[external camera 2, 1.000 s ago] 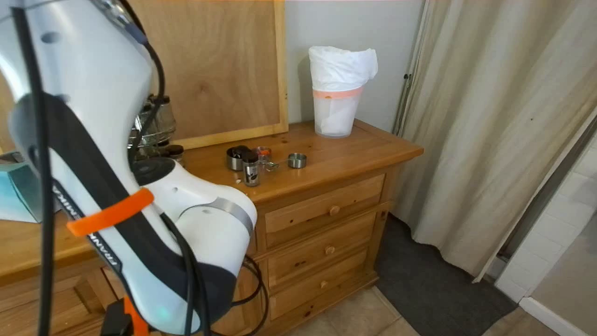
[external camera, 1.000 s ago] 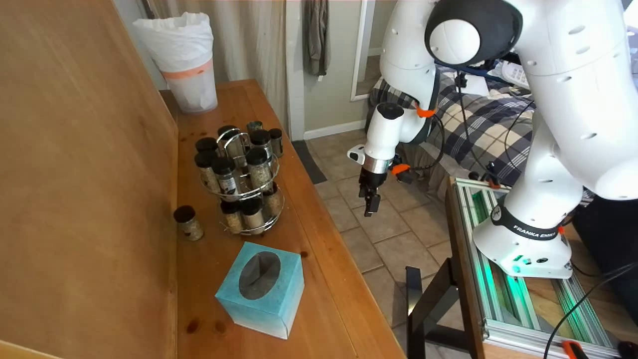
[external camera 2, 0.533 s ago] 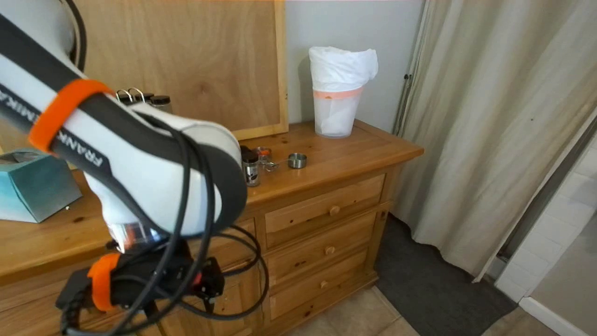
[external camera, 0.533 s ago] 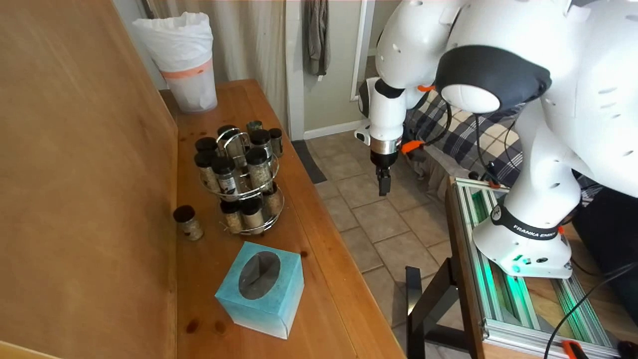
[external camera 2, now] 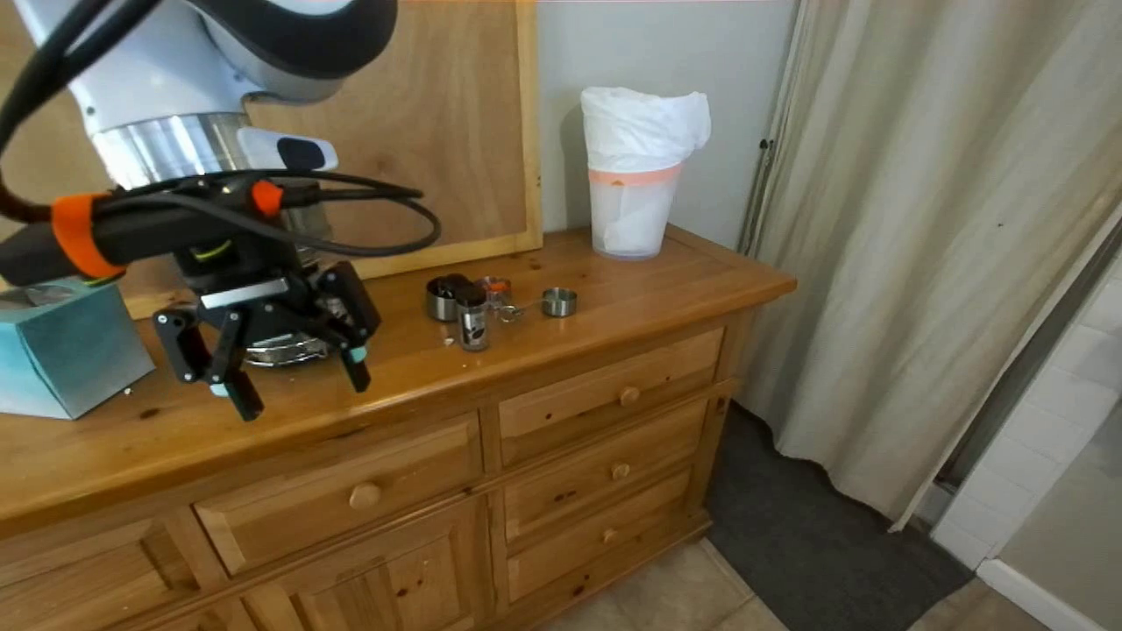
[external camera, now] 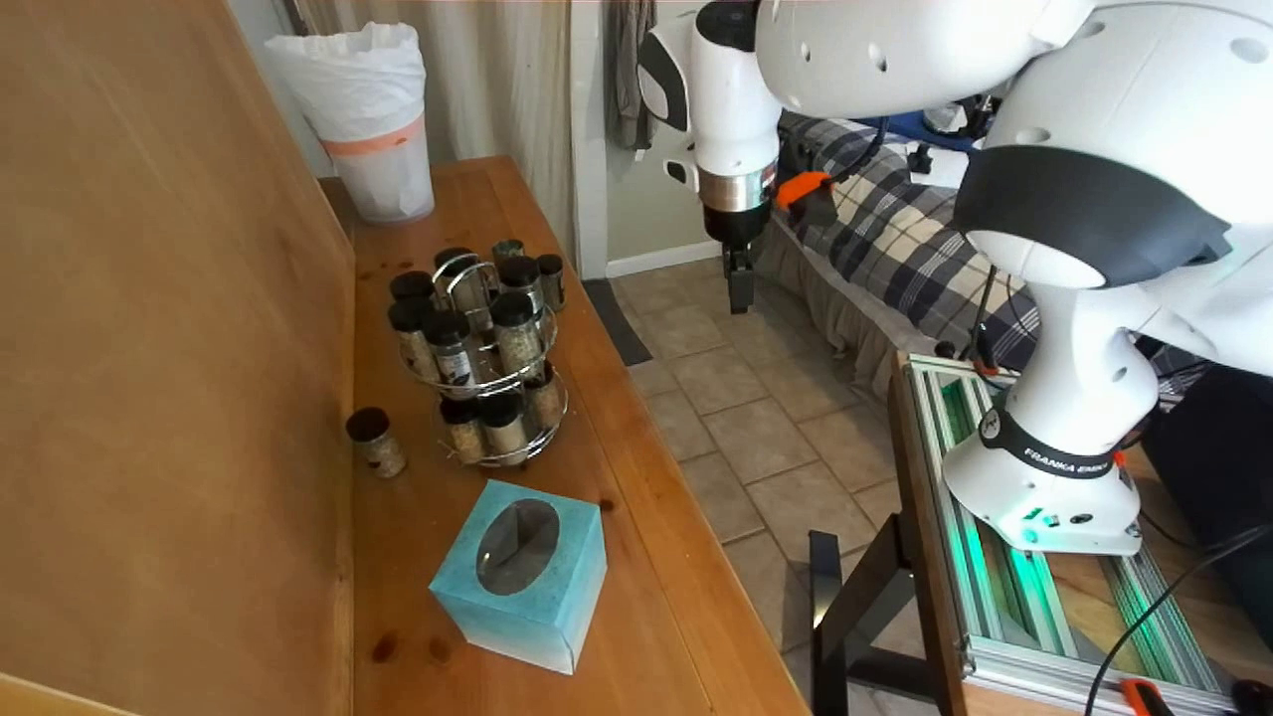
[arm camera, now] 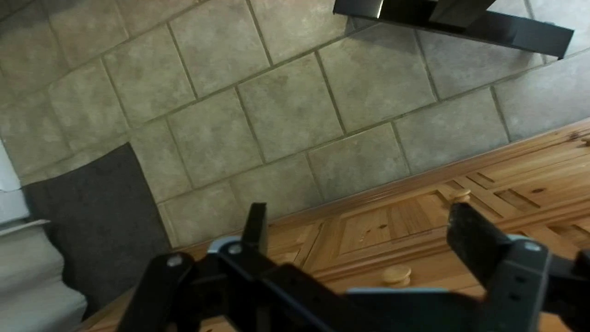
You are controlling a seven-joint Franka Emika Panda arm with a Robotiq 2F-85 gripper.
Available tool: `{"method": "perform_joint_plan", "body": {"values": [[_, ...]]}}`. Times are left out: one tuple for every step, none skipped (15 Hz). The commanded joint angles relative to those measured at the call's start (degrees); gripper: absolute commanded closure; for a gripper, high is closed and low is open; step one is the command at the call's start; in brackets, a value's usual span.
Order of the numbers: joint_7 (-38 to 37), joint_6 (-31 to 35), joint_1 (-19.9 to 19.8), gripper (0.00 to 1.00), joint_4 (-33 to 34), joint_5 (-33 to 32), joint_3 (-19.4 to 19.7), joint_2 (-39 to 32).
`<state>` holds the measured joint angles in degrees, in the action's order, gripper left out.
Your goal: Close the drawer completely
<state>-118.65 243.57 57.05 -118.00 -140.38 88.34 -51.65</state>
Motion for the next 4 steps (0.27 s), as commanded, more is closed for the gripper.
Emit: {"method": "perform_joint_plan", "body": {"values": [[-1.35,-0.71,-0.46,0.0,0.65,-1.71,-0.96,2.05],[-1.35,-0.72,-0.81,0.0,0.65,-1.76,-0.98,2.47],[-1.35,-0.72,-1.11,0.0,0.64,-1.77,-0.99,2.62],[-1.35,-0.73,-1.31,0.0,0.64,-1.77,-1.03,2.66]]}}
